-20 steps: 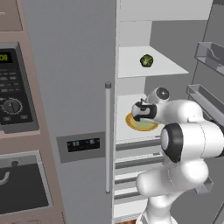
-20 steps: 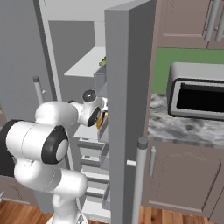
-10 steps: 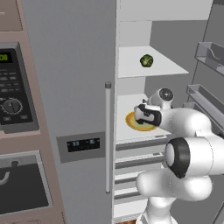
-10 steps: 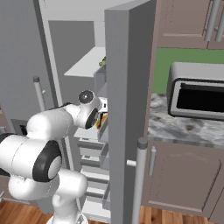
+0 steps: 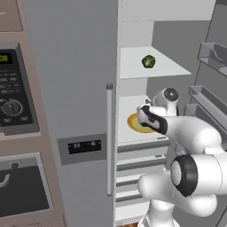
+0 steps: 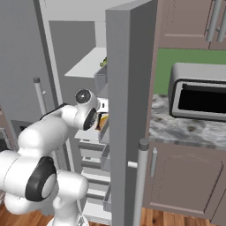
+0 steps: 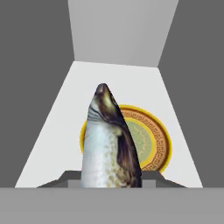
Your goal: Transport the fish from the fridge to the microwave and turn on the microwave.
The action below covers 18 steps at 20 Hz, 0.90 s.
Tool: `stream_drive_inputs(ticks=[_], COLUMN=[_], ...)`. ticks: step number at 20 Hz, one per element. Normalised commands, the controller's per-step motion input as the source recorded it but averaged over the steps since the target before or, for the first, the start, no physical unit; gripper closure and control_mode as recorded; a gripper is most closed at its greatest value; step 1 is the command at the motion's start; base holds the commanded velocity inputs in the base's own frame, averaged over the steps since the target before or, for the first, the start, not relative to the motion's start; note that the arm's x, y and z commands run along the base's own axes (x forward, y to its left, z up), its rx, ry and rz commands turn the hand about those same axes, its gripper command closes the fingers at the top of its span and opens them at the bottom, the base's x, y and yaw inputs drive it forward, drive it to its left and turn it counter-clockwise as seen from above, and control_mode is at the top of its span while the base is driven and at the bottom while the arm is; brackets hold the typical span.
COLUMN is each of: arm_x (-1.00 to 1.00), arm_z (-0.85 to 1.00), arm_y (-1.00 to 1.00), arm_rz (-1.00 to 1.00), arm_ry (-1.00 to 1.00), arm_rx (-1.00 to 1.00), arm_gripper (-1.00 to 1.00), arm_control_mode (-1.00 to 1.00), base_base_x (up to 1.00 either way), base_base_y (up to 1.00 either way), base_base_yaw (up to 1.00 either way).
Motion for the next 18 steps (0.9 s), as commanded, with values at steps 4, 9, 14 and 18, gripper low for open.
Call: stream_drive_inputs(ticks=[4, 9, 14, 18], arm_x=[-0.32, -0.35, -0.34, -0.41], arm_z=[0.19, 0.18, 0.23, 0.25], arm_y=[0.01, 0.00, 0.00, 0.00], arm_rz=[-0.01, -0.02, -0.02, -0.02], arm_ry=[0.00, 0.00, 0.00, 0.00], arm_rx=[0.00, 0.00, 0.00, 0.00], arm_gripper=[1.00, 1.00, 1.00, 1.00], arm_control_mode=[-1.00, -1.00, -1.00, -1.00], base_base_x=[0.00, 0.00, 0.00, 0.00], base_base_y=[0.00, 0.00, 0.00, 0.00], base_base_yaw=[0.00, 0.00, 0.00, 0.00])
